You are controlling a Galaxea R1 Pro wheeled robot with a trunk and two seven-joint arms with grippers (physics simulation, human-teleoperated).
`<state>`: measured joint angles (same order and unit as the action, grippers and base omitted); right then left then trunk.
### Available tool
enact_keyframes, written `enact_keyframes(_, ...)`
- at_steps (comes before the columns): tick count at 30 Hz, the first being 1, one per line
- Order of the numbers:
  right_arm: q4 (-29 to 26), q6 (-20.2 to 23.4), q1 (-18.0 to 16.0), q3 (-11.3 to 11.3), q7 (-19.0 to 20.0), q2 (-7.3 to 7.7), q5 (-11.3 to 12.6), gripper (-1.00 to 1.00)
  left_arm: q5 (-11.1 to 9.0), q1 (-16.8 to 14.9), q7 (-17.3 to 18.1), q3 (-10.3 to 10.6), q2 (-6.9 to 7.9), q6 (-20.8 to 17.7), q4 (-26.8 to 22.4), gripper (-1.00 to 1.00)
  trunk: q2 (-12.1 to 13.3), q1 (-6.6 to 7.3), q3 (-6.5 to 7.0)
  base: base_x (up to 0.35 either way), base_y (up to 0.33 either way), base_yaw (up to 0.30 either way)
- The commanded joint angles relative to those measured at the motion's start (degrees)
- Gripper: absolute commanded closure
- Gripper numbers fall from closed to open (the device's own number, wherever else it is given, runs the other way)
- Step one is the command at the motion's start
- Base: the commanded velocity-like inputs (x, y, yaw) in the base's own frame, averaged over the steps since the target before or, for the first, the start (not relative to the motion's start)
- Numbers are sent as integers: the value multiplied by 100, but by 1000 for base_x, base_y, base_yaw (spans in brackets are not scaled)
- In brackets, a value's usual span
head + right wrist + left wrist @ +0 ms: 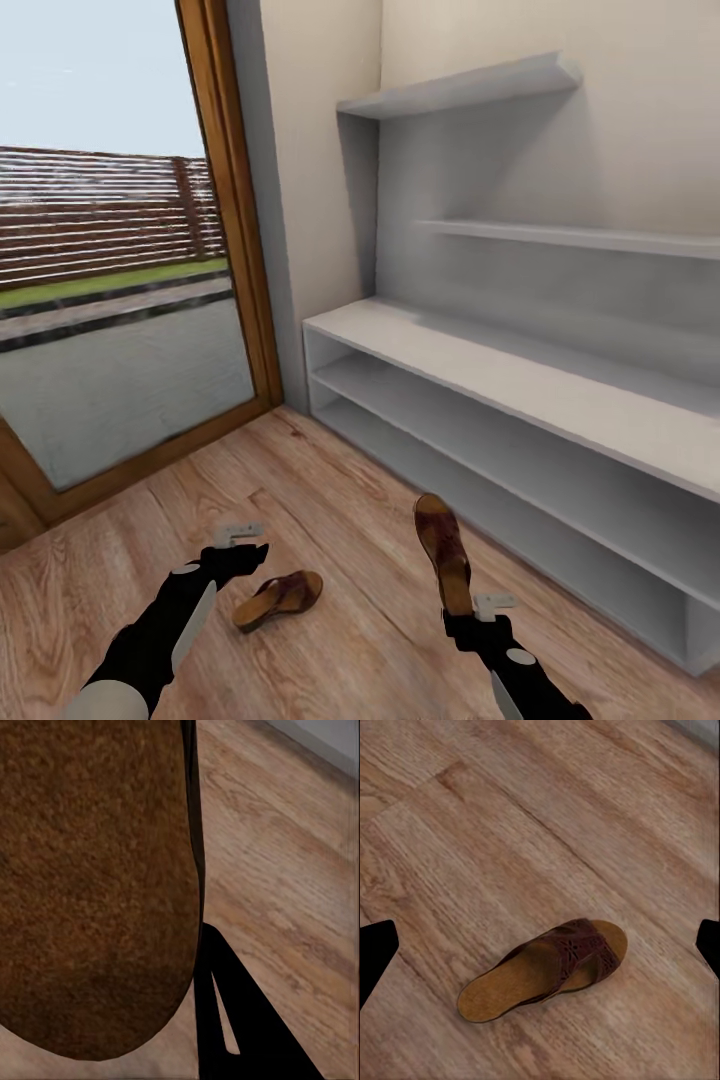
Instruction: Pick up the two gym shoes and the two sandals from the corridor floor and place them onto the hallstand (shoe rack) in the corridor, making sure they are on the rack and not on the floor. Arrange them so the two gym shoes are next to each other and the two sandals are next to each other.
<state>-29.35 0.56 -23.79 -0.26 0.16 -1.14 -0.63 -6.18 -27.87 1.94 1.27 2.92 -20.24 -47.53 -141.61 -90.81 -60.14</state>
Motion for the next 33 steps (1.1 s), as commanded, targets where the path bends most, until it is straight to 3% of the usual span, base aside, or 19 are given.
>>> enact_keyframes(1,-1,6,-3,-2,2,-2,15,100,-59,0,-9,13,7,-32,-10,-100,-2,1,-5,0,3,-290)
enact_keyframes(23,-1,6,-3,-9,2,-1,49,100,-59,-1,-9,13,7,-32,-10,-100,-2,1,-5,-1,2,-290)
enact_keyframes(33,-36,13,-3,-17,2,-1,55,100,-57,0,-9,15,-2,-32,-10,-100,-2,1,-5,-186,187,-197)
